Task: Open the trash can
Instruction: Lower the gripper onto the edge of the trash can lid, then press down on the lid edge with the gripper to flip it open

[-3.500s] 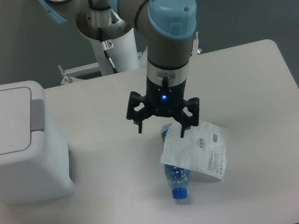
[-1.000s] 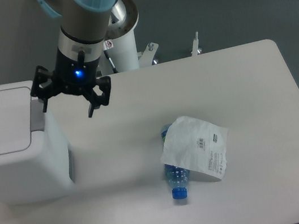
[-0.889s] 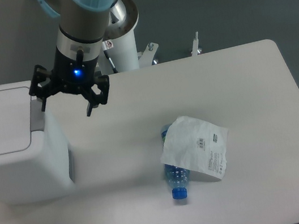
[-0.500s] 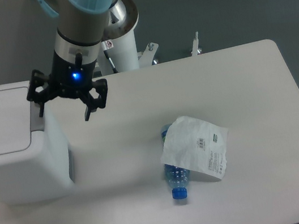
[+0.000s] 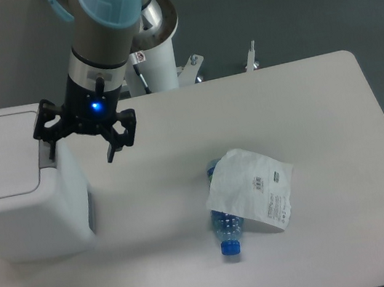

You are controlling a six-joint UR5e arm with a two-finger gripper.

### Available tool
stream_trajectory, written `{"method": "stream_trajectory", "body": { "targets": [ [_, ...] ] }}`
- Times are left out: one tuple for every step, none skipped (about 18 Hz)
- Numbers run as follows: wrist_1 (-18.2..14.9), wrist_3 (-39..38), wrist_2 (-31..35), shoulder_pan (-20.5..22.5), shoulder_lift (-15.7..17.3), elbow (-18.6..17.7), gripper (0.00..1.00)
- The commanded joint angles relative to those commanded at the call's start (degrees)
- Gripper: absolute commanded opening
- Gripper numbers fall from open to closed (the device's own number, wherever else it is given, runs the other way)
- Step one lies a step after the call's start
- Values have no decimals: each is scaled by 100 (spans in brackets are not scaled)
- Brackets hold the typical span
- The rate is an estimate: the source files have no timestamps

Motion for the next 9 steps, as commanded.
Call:
{"method": "stream_trajectory", "body": {
  "targets": [
    [0,0,0,0,0,-9,100],
    [0,0,0,0,-9,-9,100],
    [0,0,0,0,-17,-9,100],
    [0,0,0,0,-18,-9,100],
    [0,0,0,0,-18,-9,100],
    [9,17,-9,0,-18,-9,100],
    [9,35,-9,0,-26,0,100],
    [9,35,-9,0,-35,17,100],
    [9,18,-9,0,-44,18,100]
  ]
}}
